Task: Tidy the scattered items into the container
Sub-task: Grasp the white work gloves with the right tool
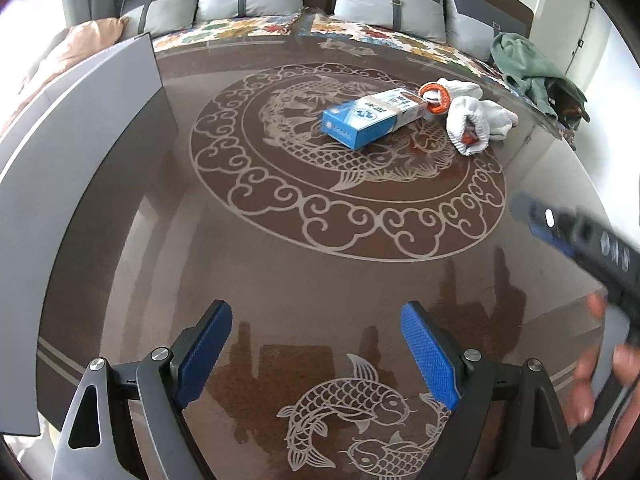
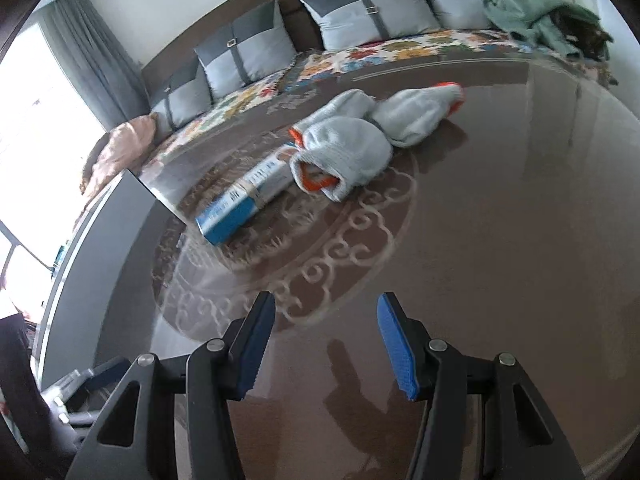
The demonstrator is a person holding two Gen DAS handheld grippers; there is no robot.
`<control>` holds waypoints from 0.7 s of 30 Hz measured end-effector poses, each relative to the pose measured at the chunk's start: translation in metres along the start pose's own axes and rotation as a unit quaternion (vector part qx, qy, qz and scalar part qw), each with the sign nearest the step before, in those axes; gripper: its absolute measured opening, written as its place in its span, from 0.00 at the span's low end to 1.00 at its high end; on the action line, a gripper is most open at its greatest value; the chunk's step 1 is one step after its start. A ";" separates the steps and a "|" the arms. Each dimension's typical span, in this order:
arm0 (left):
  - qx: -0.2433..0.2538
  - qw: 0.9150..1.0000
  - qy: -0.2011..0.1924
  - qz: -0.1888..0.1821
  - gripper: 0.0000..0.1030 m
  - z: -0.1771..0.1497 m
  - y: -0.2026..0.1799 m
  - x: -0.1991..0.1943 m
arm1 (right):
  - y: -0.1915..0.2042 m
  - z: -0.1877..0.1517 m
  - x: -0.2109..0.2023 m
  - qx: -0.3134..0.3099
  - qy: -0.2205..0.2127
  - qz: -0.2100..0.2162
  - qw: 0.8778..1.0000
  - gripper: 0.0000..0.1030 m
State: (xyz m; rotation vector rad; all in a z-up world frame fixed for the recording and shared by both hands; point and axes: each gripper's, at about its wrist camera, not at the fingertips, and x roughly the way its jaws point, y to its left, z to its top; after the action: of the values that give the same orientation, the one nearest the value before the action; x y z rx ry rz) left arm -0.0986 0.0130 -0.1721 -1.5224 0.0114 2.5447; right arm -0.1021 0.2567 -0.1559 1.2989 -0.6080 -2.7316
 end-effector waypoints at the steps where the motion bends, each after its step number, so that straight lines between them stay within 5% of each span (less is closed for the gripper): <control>1: -0.003 1.000 0.000 -0.002 0.84 0.000 0.001 0.000 | 0.001 0.008 0.005 -0.002 -0.004 0.001 1.000 0.53; 8: -0.019 1.000 -0.001 -0.007 0.84 0.003 0.016 -0.003 | 0.016 0.066 0.045 -0.034 -0.034 -0.030 0.998 0.53; 14: -0.021 1.000 0.003 -0.006 0.84 0.012 0.026 -0.001 | 0.015 0.066 0.038 -0.044 -0.040 -0.038 0.997 0.52; 16: -0.019 1.000 0.005 -0.007 0.84 0.016 0.028 0.001 | 0.014 0.065 0.035 -0.047 -0.041 -0.039 0.997 0.32; 18: 0.003 1.000 0.006 -0.014 0.84 0.032 0.026 0.007 | 0.014 0.064 0.031 -0.050 -0.041 -0.039 0.997 0.23; 21: 0.037 0.999 -0.003 -0.031 0.84 0.066 0.018 0.014 | 0.012 0.062 0.026 -0.053 -0.042 -0.040 0.997 0.22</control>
State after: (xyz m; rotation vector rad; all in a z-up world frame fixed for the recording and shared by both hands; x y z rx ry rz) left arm -0.1652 0.0040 -0.1545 -1.4642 0.0551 2.4731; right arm -0.1676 0.2600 -0.1351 1.2165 -0.4173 -2.8519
